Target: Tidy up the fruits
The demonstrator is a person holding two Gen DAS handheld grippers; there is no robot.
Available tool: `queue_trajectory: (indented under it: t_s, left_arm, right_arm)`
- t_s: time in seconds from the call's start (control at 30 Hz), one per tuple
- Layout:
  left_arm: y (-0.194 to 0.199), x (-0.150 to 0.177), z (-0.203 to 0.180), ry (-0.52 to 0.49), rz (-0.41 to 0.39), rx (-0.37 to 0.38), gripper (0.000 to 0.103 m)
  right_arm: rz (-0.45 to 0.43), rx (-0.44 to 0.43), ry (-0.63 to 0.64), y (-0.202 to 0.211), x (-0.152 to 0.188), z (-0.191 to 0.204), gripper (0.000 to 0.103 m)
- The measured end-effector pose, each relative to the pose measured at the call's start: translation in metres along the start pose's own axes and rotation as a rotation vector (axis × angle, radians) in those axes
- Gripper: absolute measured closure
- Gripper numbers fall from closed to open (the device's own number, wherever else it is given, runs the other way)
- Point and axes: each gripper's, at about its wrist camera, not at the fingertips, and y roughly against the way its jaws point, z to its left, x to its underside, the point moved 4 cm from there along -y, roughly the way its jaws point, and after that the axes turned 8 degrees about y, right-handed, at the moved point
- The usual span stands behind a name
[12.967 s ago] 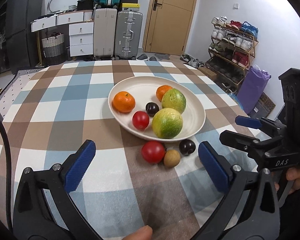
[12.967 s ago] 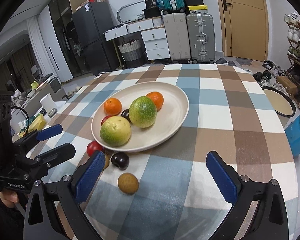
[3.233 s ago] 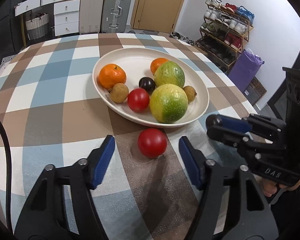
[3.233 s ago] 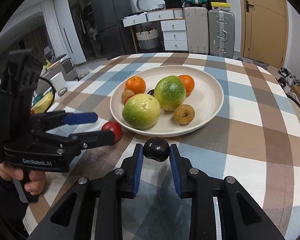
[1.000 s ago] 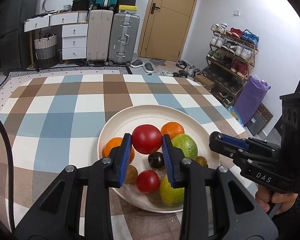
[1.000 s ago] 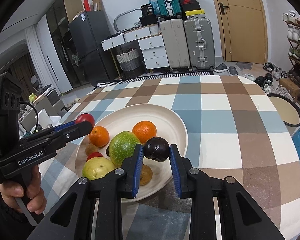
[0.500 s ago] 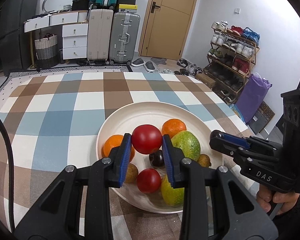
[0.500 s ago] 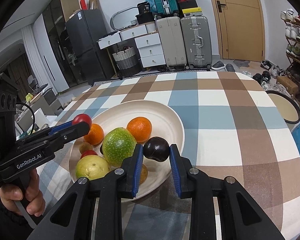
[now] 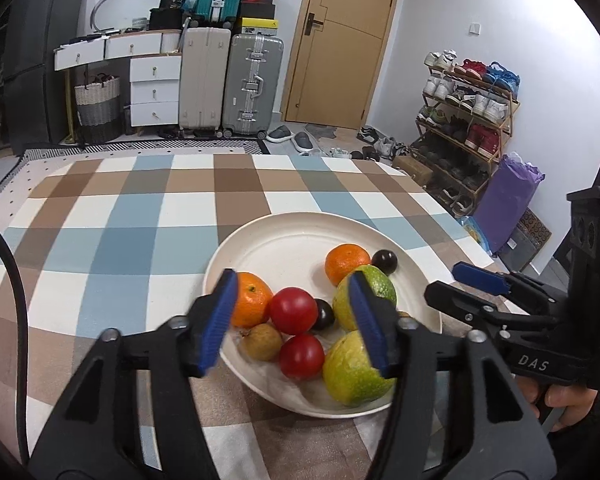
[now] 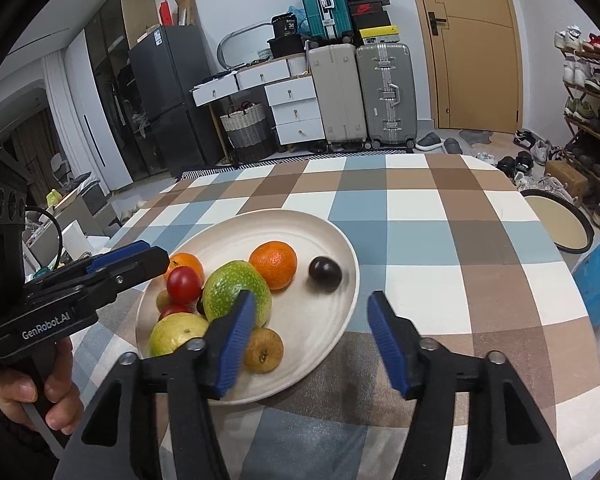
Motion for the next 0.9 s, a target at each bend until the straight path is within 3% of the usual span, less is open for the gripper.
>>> queue_trajectory:
  t_s: [0.1,0.2,0.27,0.6,0.9]
  left_arm:
    - [0.012,0.002,0.002,-0.004,-0.025,-0.013,0.020]
    - [0.023,0.003,0.004,-0.001,-0.037,-0.005,0.014]
    - [0.032,0.005,0.007,0.008,-0.049,-0.002,0.001]
    - [0.070,0.033,0.021,0.045,-0.078,-0.031,0.001]
    - [0.084,0.048,0.011,0.006,-0.114,-0.022,0.001]
  right_arm:
    - [-0.021,0.020,0.024,0.009,0.002,0.003,0.019]
    - [-0.037,0.002,0.023,0.015,0.006,0.006,0.008]
    - [-0.046,-0.012,0.007,0.019,0.009,0.005,0.000]
    - [-0.101,-0.045,0.011,0.048,0.021,0.009,0.000]
    - [-0.203,-0.036,0.070,0.074,0.023,0.022,0.000]
